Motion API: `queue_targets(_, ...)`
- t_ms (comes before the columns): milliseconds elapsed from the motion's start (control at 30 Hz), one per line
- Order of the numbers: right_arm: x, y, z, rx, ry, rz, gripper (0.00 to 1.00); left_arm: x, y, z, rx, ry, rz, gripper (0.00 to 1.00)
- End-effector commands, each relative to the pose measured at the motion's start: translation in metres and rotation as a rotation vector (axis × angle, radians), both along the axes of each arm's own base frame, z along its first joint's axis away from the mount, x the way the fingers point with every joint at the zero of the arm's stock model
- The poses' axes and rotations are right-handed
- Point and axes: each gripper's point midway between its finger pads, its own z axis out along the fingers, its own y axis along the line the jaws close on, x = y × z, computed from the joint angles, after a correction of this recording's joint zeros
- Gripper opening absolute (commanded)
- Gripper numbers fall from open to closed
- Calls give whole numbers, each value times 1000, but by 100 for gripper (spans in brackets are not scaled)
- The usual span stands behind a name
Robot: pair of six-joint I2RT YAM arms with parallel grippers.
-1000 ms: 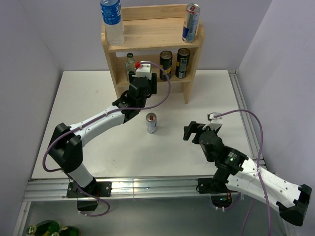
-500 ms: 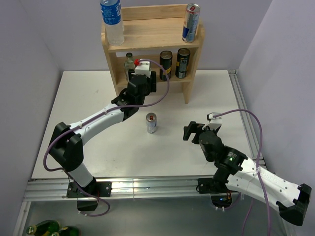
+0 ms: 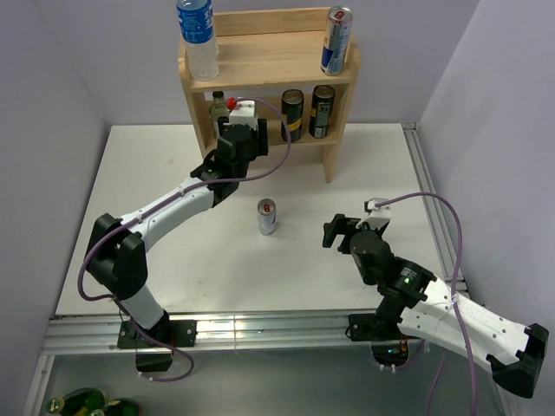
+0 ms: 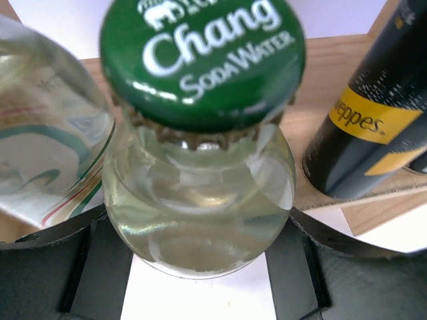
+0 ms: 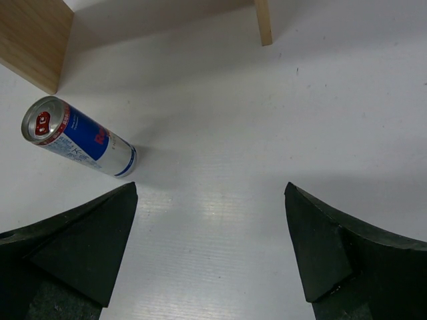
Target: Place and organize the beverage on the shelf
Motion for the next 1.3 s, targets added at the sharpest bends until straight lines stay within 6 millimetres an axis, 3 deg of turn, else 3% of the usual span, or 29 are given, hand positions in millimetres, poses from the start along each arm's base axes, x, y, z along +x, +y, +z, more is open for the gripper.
queue_targets(0, 3, 0, 5, 25, -18, -21, 98, 15, 15, 90, -138, -217, 58, 0)
queue_targets(433, 2, 0, 5, 24, -17, -22, 98, 38, 13, 77, -118, -199, 82, 0)
queue_targets(633, 3, 0, 5, 26, -17, -22, 98, 41, 12, 70, -117, -190, 88, 6)
queue_targets(700, 3, 0, 5, 27, -18, -22, 98, 43, 12, 68, -116, -186, 91, 11)
queue_targets(767, 2, 0, 5, 26, -17, -22, 98, 43, 12, 68, -118, -187, 95, 24)
queue_targets(867, 2, 0, 5, 28, -19, -20, 98, 45, 12, 65, -118, -185, 96, 34)
queue_targets(933, 2, -1, 5, 29, -20, -22, 98, 45, 11, 64, -116, -182, 99, 37)
queue_targets(967, 2, 0, 5, 28, -19, -20, 98, 46, 12, 63, -117, -182, 102, 45)
queue_targets(1033, 2, 0, 4, 27, -18, -19, 98, 46, 12, 61, -117, -178, 104, 52)
queue_targets(1067, 2, 0, 5, 27, -18, -19, 98, 46, 12, 61, -119, -178, 104, 61)
queue_targets(1267, 2, -1, 5, 30, -20, -20, 98, 47, 12, 54, -110, -169, 110, 74)
